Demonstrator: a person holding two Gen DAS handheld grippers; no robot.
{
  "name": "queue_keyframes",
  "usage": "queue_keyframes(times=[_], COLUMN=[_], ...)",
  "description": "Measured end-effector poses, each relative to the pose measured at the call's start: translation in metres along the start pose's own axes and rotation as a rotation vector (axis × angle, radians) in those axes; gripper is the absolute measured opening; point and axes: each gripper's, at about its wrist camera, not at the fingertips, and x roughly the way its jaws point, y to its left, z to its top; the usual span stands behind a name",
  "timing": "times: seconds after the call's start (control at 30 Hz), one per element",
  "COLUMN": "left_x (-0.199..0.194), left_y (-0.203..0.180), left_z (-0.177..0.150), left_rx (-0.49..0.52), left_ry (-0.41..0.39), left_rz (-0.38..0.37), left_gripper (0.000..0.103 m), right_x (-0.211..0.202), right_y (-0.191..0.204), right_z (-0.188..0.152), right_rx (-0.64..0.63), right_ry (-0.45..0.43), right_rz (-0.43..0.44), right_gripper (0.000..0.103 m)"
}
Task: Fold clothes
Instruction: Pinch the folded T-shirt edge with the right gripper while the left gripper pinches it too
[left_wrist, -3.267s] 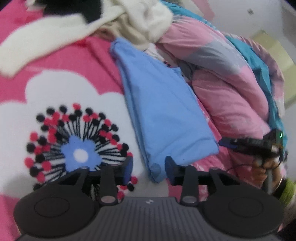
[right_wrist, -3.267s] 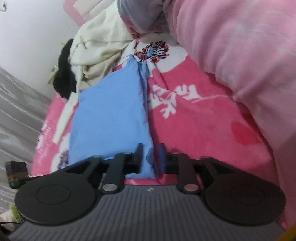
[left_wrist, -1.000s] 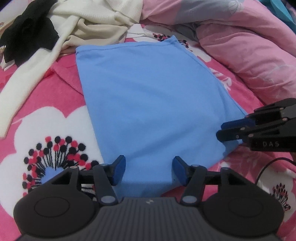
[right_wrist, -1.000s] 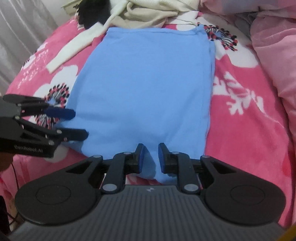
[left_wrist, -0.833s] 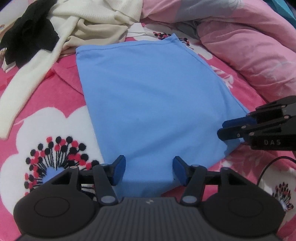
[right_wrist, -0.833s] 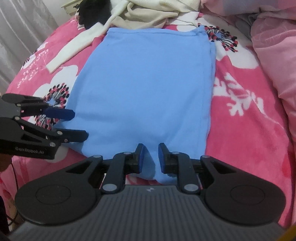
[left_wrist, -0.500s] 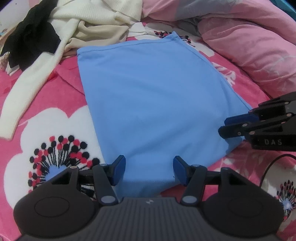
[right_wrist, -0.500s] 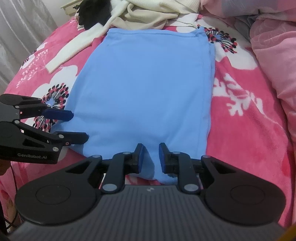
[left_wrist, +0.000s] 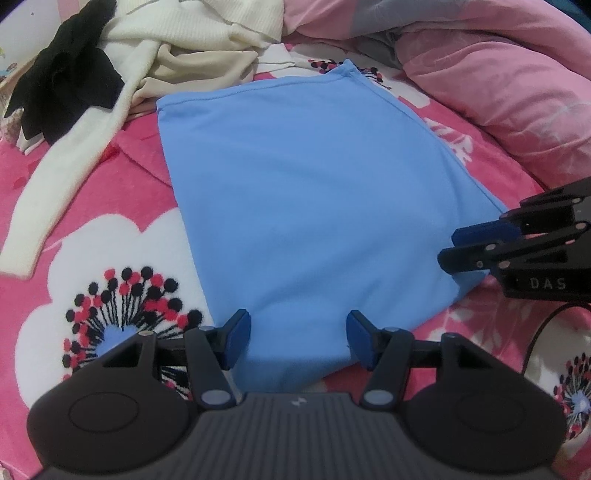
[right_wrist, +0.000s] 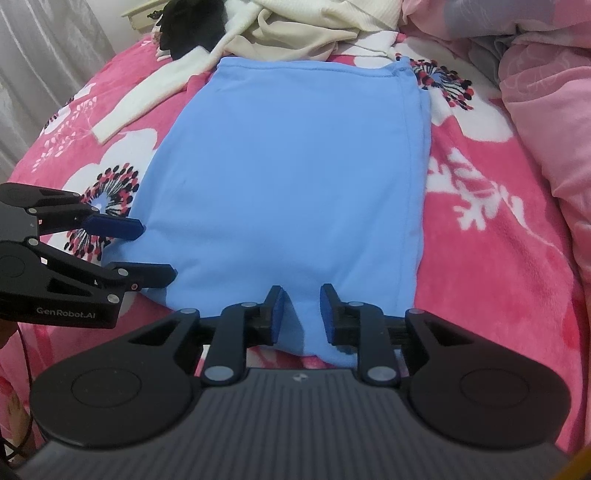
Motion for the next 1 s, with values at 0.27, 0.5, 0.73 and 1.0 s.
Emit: queue_keyframes(times=[0.27,0.5,0.73,1.0], left_x=[-0.009,0.019,0.039,0.058], left_y=[0.025,0.08,0.111,0.124], left_z=[0.017,0.042,0.051,0.068], left_rx=[-0.029,-0.183,-0.25,-0.269], left_ry=[-0.138,-0.17,-0.231,-0.31], left_rz=[-0.005,-0.042,-0.172,-0.248], left_gripper=[0.06,0.06,0.059,0.057], right_x=[-0.019,-0.004,0.037,0.066], right_y=[-0.018,-0.066,-0.117,-0.135], right_z=[0.026,0.059,0.072,0.084], right_rx=[0.004,0.16,0.354,0.421], right_ry=[-0.114,-0.253,-0.25,-0.258], right_rz=[-0.017,0.085,0.153,0.268], right_gripper=[0.021,0.029,0.033,0.035])
